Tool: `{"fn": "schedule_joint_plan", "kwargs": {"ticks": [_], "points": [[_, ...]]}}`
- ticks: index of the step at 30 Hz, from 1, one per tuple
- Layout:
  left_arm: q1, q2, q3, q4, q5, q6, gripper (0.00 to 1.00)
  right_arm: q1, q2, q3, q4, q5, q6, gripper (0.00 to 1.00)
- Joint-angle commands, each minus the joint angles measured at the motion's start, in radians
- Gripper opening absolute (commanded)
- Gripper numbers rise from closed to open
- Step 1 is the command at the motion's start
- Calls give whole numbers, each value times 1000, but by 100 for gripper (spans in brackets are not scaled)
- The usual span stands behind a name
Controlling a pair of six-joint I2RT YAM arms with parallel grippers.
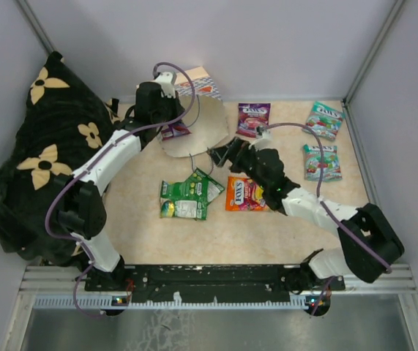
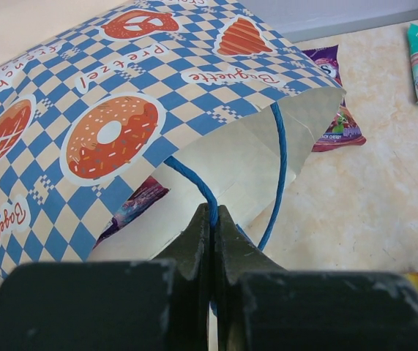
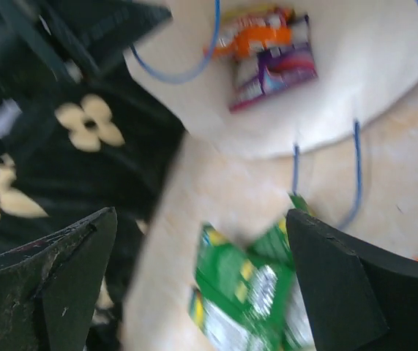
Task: Take the snacks out of the paper bag
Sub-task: Place the snack at the center of the board, then take out the snack from the paper bag.
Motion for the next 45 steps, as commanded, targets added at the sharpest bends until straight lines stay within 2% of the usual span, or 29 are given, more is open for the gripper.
{"fn": "schedule_joint_plan", "kwargs": {"ticks": [1,4,6,9,12,14,20,23,30,33,35,36,39,45], "points": [[8,-25,4,18,22,-38,0,-29,201,48,332,81,412,98],[9,-24,2,13,38,-60,0,-26,544,248,511,-33,727,85],[9,-29,-4,9,43,-70,0,-7,686,386,551,-22,844,81],[9,-40,-12,7,55,-77,0,9,811,598,365,23,841,79],[0,-51,-15,-6,-41,-41,0,2,922,748,268,-19,892,77],[3,-62,-15,-15,-58,-26,0,3,961,770,236,-1,912,77],[4,-52,-7,-30,13,-44,0,1,1027,827,117,42,906,72],[2,-46,-9,-33,43,-61,0,1,1074,908,13,54,875,70],[3,-56,-20,-33,76,-89,0,3,1191,1160,-190,98,830,57],[3,-62,-26,-36,83,-91,0,2,1261,1318,-260,103,795,45],[2,-65,-28,-40,74,-84,0,0,1306,1414,-291,74,761,20],[3,-67,-28,-44,68,-79,0,0,1311,1443,-306,56,740,0],[4,-66,-23,-58,35,-60,0,5,1213,1369,-307,23,666,0],[16,-62,-25,-69,-21,-52,0,-19,789,895,-203,-91,451,0]]}}
